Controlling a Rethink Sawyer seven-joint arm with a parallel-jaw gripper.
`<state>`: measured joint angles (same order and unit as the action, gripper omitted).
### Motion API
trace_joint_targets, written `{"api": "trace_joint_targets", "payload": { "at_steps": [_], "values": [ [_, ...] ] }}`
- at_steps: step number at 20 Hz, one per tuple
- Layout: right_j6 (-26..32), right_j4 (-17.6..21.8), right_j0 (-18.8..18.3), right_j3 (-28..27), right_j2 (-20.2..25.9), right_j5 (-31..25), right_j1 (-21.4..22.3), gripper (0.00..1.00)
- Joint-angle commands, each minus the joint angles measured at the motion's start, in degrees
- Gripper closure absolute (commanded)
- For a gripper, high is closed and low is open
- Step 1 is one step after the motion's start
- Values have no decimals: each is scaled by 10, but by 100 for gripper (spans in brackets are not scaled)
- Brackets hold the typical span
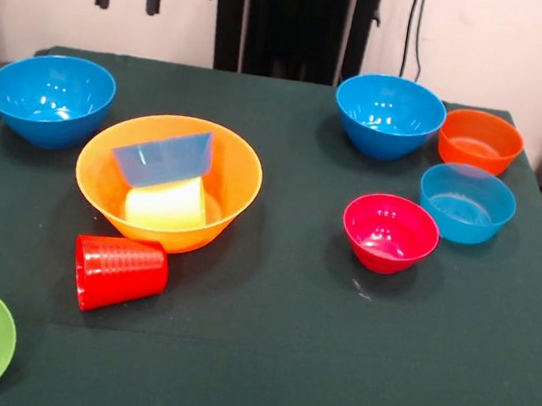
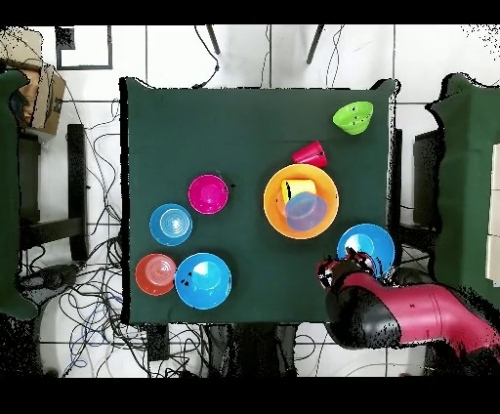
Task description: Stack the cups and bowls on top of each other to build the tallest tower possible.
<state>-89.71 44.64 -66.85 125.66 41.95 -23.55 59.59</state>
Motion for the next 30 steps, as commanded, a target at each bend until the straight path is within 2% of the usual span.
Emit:
{"api": "trace_joint_targets", "payload": {
  "at_steps": [1,3,10,15,18,24,30],
  "values": [
    [49,-18,-14,-3,0,-69,-10,0],
    [54,-6,-26,-7,-3,-59,-20,0],
    [53,79,-48,-48,-32,-19,-99,0],
    [47,90,-59,-58,-34,-15,-123,0],
    [38,105,-54,-64,-42,-10,-129,0],
    [-13,150,-19,-88,-81,21,-149,0],
    [-23,159,-8,-93,-92,32,-156,0]
  ]
}}
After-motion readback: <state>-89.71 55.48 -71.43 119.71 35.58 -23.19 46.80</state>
